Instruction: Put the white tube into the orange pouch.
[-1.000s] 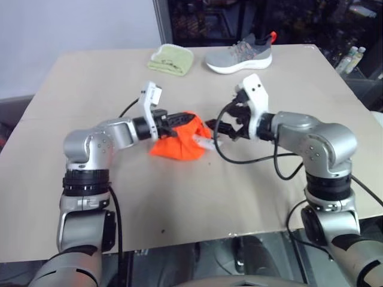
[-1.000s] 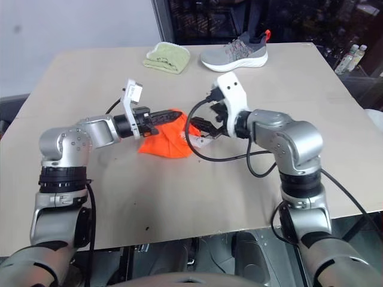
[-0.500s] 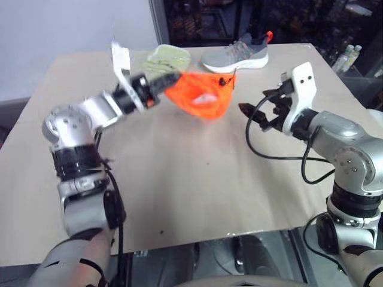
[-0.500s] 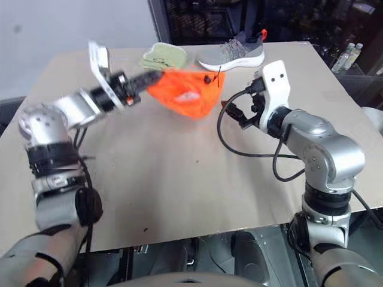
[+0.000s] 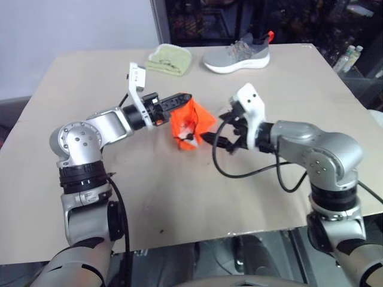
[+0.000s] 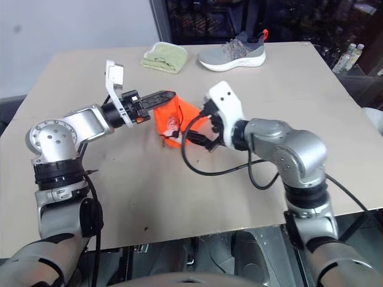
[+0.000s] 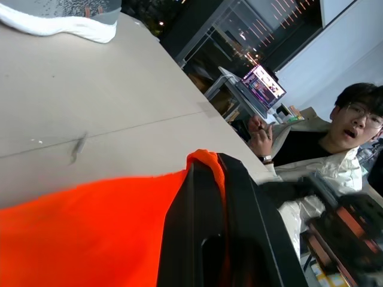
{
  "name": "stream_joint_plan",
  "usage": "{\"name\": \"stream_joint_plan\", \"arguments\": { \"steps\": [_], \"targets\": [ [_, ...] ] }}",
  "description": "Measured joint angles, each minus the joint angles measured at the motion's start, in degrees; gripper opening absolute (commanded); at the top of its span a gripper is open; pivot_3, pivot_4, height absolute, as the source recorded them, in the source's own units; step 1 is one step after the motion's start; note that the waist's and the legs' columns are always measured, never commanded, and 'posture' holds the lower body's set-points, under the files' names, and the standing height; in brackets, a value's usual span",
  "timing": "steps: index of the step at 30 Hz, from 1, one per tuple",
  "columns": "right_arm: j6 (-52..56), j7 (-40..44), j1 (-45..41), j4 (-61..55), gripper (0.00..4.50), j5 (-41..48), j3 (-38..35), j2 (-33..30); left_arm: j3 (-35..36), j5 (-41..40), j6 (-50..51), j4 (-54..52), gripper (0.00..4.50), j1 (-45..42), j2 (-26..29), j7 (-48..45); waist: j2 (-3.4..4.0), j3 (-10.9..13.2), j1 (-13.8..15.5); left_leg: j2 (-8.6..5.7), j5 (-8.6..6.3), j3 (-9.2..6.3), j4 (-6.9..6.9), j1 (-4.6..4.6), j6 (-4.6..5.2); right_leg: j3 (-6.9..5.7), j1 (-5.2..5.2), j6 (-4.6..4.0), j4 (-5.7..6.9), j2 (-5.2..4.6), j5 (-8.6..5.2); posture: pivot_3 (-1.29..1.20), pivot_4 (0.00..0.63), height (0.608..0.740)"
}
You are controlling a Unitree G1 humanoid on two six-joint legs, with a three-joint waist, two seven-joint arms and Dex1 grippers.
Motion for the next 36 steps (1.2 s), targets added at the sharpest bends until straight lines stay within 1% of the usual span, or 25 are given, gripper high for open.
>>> {"name": "stream_joint_plan", "arguments": {
  "steps": [6,8,9,13,15,17,20,23,26,33,36],
  "targets": [
    [0.55,-2.03,-0.90,3.68,4.45,-0.32,-2.40,1.13,0.29,-1.03,0.81,-0.03,0.00,-2.14,-0.03,1.85,0.00,0.00,0.56,-0.05,0.01,0.00,-0.02,-0.05,-0.02,-0.01,-0.01,0.00,-0.06,-0.03,0.00,0.00,0.150,0.740],
    [0.55,-3.05,-0.90,4.89,4.45,-0.62,-2.89,2.72,0.27,-1.08,0.81,-0.03,0.00,-2.37,-0.36,2.44,-0.01,0.00,0.51,-0.03,0.04,0.00,-0.03,-0.05,-0.08,-0.02,-0.01,0.00,-0.05,-0.01,0.00,0.00,0.150,0.740],
    [0.56,-3.97,-0.90,6.08,4.45,-0.71,-3.72,4.47,0.21,-1.15,0.81,-0.04,0.00,-2.52,-0.70,2.80,0.00,0.00,0.49,-0.02,0.13,-0.01,-0.04,-0.05,-0.23,-0.02,-0.02,0.00,-0.04,0.00,0.00,0.00,0.150,0.740],
    [0.50,-6.60,-0.83,8.89,4.45,-1.66,-3.84,7.98,-0.05,-1.26,0.81,-0.09,0.00,-2.91,-1.41,3.81,0.00,0.00,0.24,-0.02,0.12,0.00,-0.04,-0.04,-0.21,-0.01,-0.03,0.00,-0.02,0.00,0.00,0.00,0.150,0.740],
    [0.33,-8.29,-0.82,10.07,4.45,-2.19,-5.10,9.36,-0.04,-1.39,0.81,-0.12,0.00,-2.90,-1.41,3.99,-0.01,0.00,0.18,-0.03,0.13,-0.01,-0.04,-0.04,-0.22,-0.01,-0.02,0.00,-0.03,-0.01,0.00,0.00,0.150,0.740],
    [0.31,-8.91,-0.82,10.30,4.45,-2.43,-5.91,9.62,-0.04,-1.55,0.81,-0.12,0.00,-2.90,-1.39,4.03,0.00,0.00,0.24,-0.03,0.13,-0.01,-0.04,-0.05,-0.22,-0.01,-0.02,0.00,-0.03,-0.01,0.00,0.00,0.150,0.740],
    [0.70,-9.14,-0.58,10.21,4.45,-2.54,-6.22,8.38,-0.04,-1.65,0.80,-0.12,0.00,-2.90,-1.35,4.18,0.00,0.00,0.21,-0.04,0.13,0.00,-0.05,-0.05,-0.22,-0.01,-0.02,0.00,-0.04,-0.01,0.00,0.00,0.150,0.740],
    [1.97,-9.17,0.64,8.70,4.45,-2.82,-5.49,5.89,-0.09,-1.53,0.60,-0.12,0.00,-2.90,-1.39,4.65,0.00,0.00,0.16,-0.03,0.12,0.00,-0.06,-0.04,-0.20,-0.01,-0.03,0.00,-0.04,0.00,0.00,0.00,0.150,0.740],
    [3.63,-9.53,1.14,5.54,4.45,-2.79,-5.32,5.17,-0.27,-1.01,0.07,-0.12,0.00,-2.90,-1.42,4.99,0.00,0.00,0.08,-0.02,0.09,0.00,-0.06,-0.04,-0.16,-0.01,-0.03,0.00,-0.03,0.00,0.00,0.00,0.150,0.740],
    [9.94,-9.40,1.31,-2.85,4.45,0.45,-7.00,7.55,-1.34,-0.60,-0.76,-0.15,0.00,-2.90,-1.48,5.18,0.00,0.00,0.04,-0.02,0.01,0.00,-0.05,-0.03,-0.03,-0.01,-0.02,0.00,-0.03,0.00,0.00,0.00,0.150,0.740],
    [11.54,-9.07,1.30,-3.46,4.45,2.65,-10.36,11.32,-2.00,-0.55,-1.13,-0.15,0.00,-2.90,-1.48,5.12,0.00,0.00,0.05,-0.02,0.01,-0.02,-0.05,-0.03,-0.03,-0.02,-0.02,0.00,-0.02,0.01,0.00,0.00,0.150,0.740]
  ]
}}
